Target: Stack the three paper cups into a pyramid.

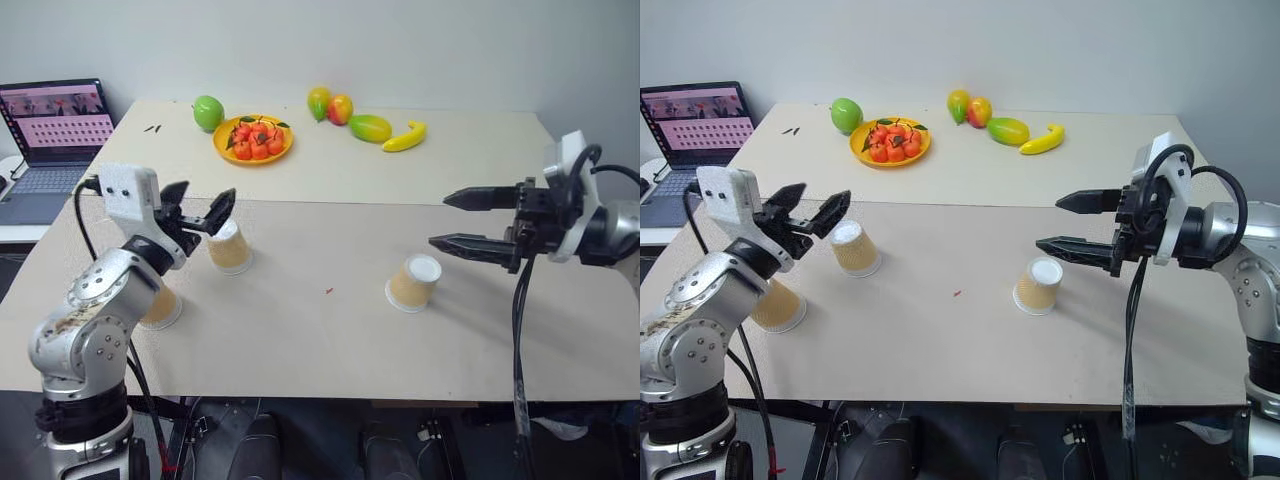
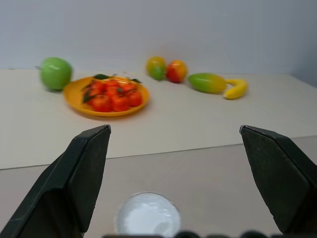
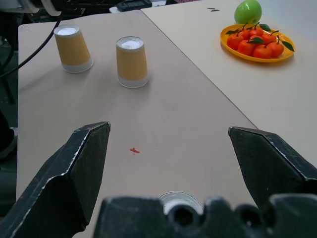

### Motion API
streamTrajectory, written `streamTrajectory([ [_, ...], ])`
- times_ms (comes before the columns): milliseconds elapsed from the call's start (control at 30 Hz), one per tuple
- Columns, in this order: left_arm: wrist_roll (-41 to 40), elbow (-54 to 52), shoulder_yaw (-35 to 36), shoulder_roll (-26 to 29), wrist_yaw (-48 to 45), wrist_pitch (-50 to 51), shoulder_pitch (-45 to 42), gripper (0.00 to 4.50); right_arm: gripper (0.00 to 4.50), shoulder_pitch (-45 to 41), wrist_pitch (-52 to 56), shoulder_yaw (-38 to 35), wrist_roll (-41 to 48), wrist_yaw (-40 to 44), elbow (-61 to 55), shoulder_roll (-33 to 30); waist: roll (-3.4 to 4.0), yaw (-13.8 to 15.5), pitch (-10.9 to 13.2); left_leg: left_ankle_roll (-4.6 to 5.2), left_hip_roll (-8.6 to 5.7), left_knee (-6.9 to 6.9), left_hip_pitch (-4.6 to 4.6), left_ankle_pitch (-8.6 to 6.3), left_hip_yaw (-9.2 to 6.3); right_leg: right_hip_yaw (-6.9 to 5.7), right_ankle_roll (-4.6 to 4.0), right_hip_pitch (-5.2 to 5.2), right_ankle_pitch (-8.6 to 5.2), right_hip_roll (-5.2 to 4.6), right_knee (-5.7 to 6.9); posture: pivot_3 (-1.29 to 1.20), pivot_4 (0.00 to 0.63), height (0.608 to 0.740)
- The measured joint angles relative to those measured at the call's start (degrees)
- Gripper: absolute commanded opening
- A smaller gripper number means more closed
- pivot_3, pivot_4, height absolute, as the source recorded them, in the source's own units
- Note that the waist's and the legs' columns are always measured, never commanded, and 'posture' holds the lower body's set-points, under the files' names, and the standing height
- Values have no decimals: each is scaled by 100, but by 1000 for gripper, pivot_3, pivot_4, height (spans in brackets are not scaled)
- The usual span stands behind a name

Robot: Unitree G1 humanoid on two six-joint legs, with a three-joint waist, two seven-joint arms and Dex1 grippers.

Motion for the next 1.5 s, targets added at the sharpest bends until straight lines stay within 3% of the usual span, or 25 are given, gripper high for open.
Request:
streamTrajectory([
  [133,272,-316,-223,-424,545,-4,57,4471,4500,-72,2,27,-53,25,104,-1,-2,4,1,0,-1,3,-2,0,-1,0,1,-1,1,0,3,0,150,732],
  [533,1305,-1043,-58,-57,1296,150,-150,4471,4500,-152,-163,108,-326,151,461,23,-5,-13,3,0,-1,2,-2,0,-1,0,1,-2,1,0,1,0,150,732],
  [700,1331,-2314,560,-218,1469,592,769,4471,4500,-498,-400,525,-556,316,877,358,-5,-62,4,-1,-1,0,-1,0,-1,1,0,-2,1,0,2,0,150,732],
  [833,1282,-2759,978,-644,1466,304,1751,4471,4500,-863,-546,842,-729,473,1207,564,-5,-34,4,-1,-1,5,1,0,0,1,-1,-2,2,0,4,0,150,732],
  [1100,1365,-2754,1408,-1521,1558,-472,3008,4471,4500,-1413,-777,1169,-1041,791,1708,852,-7,29,4,-2,-1,10,-1,-1,0,0,-3,2,3,0,-2,0,150,732],
  [1500,1456,-1928,1045,-1963,774,-1634,3763,4471,4500,-1603,-693,1158,-1147,996,1639,860,-7,0,4,-3,0,6,-1,-1,3,1,-6,-3,1,0,-5,0,150,732],
])
